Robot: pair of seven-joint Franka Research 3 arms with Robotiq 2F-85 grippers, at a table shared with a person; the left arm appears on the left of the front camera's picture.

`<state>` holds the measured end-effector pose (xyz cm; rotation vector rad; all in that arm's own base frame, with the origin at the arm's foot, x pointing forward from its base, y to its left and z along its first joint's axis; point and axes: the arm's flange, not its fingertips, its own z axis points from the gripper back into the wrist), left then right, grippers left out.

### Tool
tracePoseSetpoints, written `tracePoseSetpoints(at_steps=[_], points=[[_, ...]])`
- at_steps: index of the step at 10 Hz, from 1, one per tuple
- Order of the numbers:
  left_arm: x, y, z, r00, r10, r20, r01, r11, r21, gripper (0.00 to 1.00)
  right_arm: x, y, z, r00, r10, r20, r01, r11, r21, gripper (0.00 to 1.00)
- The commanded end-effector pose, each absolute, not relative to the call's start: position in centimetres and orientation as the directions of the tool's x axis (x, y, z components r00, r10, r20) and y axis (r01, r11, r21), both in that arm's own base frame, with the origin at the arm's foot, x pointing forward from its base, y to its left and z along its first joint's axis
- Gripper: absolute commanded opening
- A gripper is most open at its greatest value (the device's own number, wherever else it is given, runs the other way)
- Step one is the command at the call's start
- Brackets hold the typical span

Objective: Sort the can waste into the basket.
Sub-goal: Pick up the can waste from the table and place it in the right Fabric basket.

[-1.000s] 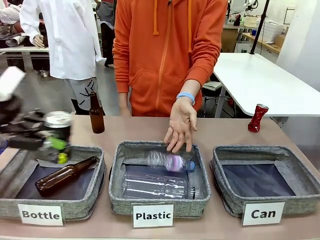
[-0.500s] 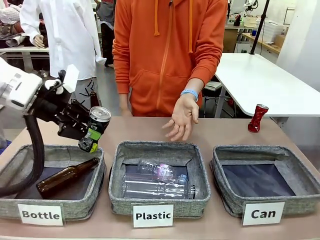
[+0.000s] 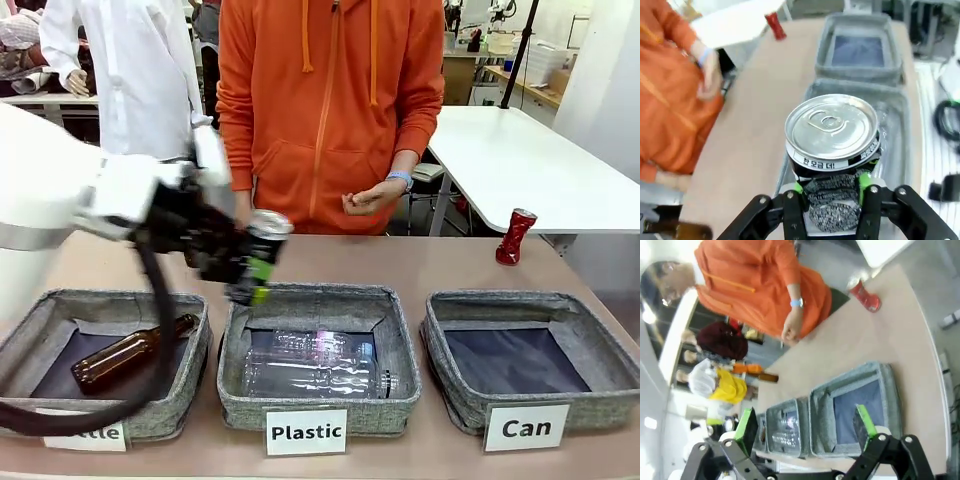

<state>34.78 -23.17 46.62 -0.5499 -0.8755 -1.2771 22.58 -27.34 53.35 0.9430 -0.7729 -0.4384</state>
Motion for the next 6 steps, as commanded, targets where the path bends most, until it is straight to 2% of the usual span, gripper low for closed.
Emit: tracePoseSetpoints(at_steps=[1,2,3,4,6], points=[[37.5,-32.2,46.2,0.009,-0.599,0.801,0.973,0.190,0.131,0.42,17.8,-34.3,56.8,0.628,-0.656,0.418,0.018,0.550,0.835,1.00],[38.1,-36.8,46.6,-0.027,-0.590,0.807,0.970,0.181,0.165,0.42,15.2,-36.7,56.6,0.623,-0.625,0.470,-0.010,0.595,0.804,1.00],[38.6,-42.3,47.4,-0.121,-0.586,0.801,0.966,0.115,0.230,0.42,13.1,-38.4,56.0,0.604,-0.617,0.504,-0.053,0.600,0.798,1.00],[39.3,-47.1,47.4,-0.175,-0.586,0.791,0.971,0.029,0.236,0.42,12.1,-39.6,55.2,0.597,-0.640,0.485,-0.027,0.587,0.809,1.00],[40.1,-54.8,47.4,-0.257,-0.534,0.806,0.963,-0.073,0.259,0.42,11.7,-39.6,52.4,0.703,-0.575,0.420,0.030,0.613,0.789,1.00]])
